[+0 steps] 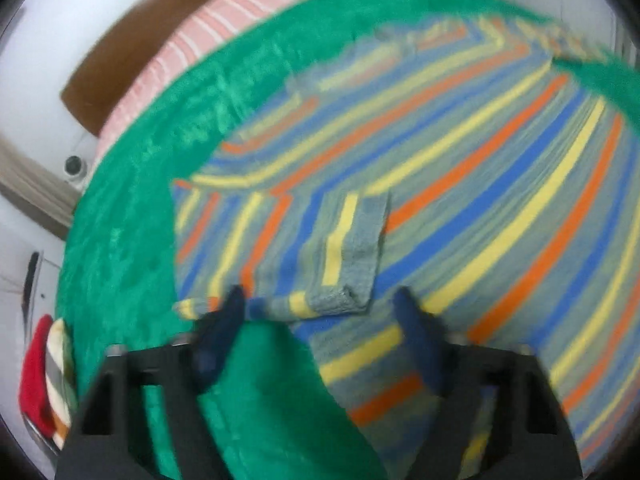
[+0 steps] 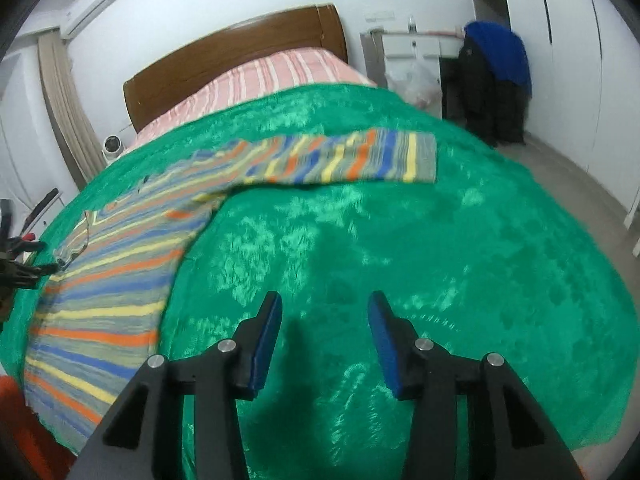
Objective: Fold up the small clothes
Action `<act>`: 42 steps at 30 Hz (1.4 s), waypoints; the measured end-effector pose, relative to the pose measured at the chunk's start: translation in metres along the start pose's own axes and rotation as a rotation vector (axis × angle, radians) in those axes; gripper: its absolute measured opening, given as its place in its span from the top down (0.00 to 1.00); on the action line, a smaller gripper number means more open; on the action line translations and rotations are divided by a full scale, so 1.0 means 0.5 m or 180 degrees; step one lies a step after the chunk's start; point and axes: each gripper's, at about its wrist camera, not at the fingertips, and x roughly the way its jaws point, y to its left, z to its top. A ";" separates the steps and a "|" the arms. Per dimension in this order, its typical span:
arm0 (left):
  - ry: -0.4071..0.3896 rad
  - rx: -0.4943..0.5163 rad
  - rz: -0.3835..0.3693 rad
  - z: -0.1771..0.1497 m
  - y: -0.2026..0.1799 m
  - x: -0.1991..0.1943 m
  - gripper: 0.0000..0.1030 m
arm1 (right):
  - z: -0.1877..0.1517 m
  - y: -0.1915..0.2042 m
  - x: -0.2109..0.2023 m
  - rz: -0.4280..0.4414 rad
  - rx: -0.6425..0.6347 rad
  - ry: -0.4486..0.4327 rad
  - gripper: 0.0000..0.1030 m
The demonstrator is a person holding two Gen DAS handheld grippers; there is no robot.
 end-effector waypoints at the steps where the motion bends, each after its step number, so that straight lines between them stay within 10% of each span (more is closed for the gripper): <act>1: 0.0038 -0.0044 -0.0092 -0.003 0.004 0.013 0.61 | 0.000 -0.003 0.000 -0.0020 0.0003 -0.0020 0.51; 3: -0.0014 -0.0278 -0.0166 -0.008 0.023 0.010 0.91 | -0.004 -0.013 0.001 -0.0038 0.0060 -0.0009 0.50; 7: -0.0468 -0.1326 -0.0389 -0.025 0.139 -0.065 0.92 | -0.003 -0.018 0.001 -0.0038 0.0113 -0.0018 0.50; 11: -0.0869 -0.3099 -0.0530 -0.149 0.331 -0.117 0.92 | -0.003 -0.007 0.000 -0.0031 0.0032 -0.0037 0.50; 16: -0.0559 -0.4322 -0.0251 -0.326 0.448 -0.058 0.92 | -0.007 0.000 0.017 0.0009 -0.0011 0.0035 0.50; 29: -0.0238 -0.4519 -0.0176 -0.393 0.428 0.025 0.92 | -0.015 0.005 0.042 -0.0021 -0.0045 0.0162 0.49; 35: -0.0401 -0.4609 0.0073 -0.419 0.464 -0.023 0.53 | -0.017 0.006 0.045 -0.0029 -0.0052 0.0172 0.48; 42: -0.0197 -0.4299 -0.0441 -0.359 0.521 0.060 0.57 | -0.020 0.018 0.053 -0.0105 -0.0161 0.0183 0.44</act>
